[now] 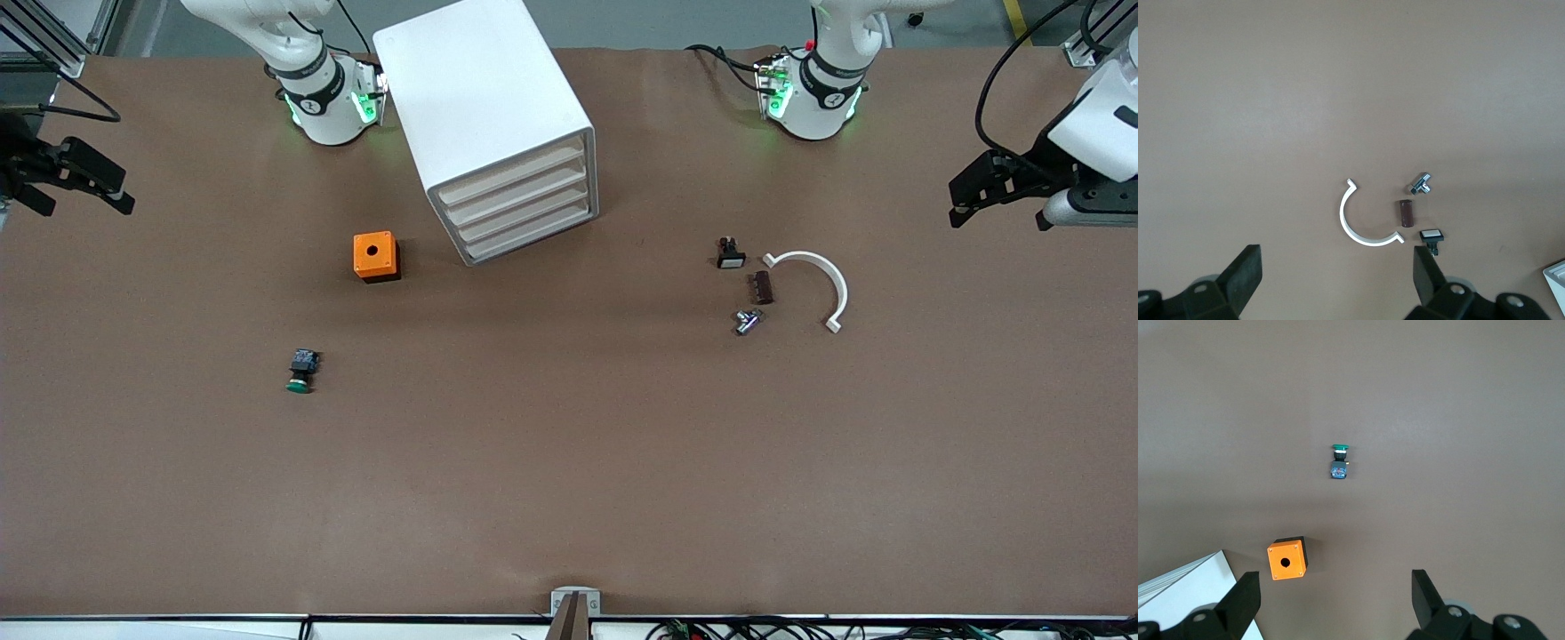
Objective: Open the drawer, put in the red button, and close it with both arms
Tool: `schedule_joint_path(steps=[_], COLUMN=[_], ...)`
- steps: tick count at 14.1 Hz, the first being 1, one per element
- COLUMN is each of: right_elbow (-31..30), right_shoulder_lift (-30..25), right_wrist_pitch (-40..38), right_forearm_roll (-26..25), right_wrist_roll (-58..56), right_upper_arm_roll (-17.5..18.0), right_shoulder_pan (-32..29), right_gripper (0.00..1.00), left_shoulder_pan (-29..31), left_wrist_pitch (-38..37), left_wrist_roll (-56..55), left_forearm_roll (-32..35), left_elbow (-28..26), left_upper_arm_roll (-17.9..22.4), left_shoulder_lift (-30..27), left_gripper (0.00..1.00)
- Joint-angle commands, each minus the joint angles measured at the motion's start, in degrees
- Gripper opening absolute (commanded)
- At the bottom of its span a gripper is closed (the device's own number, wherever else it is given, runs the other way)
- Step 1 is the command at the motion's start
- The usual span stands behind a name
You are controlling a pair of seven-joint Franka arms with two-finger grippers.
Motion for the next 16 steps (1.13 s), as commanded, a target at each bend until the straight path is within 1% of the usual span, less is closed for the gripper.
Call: schedule_joint_path(steps=[1,5,8,16], right_elbow=[1.8,1.89,1.98,2.16], right_shoulder_lift=[0.92,0.92,0.92,0.92], right_wrist_pitch=[-0.56,-0.56,-0.56,-0.56], right_forearm_roll=[-1.11,-1.11,-1.11,-1.02], right_wrist_roll=[-0.4,-0.4,-0.4,-0.4], right_upper_arm_roll=[-0.19,-0.19,-0.19,-0.19], right_shoulder_pan=[0.44,0.44,0.44,0.44], right_gripper=[1.0,1.0,1.0,1.0], left_shoulder_pan=[3.47,3.39,3.3,3.39], left_wrist_pitch=[0.24,0.32,0.32,-0.03], left_wrist_roll=[0.19,-0.33,-5.78,-6.05], left_forearm_roll=[-0.19,-0.36,-1.86,-1.42], left_elbow=[0.53,0.88,0.88,1.05], left_upper_arm_roll=[-3.57,-3.5,-3.5,-3.41], left_shoulder_lift=[-0.03,0.85,0.85,0.94], left_gripper=[1.0,1.0,1.0,1.0])
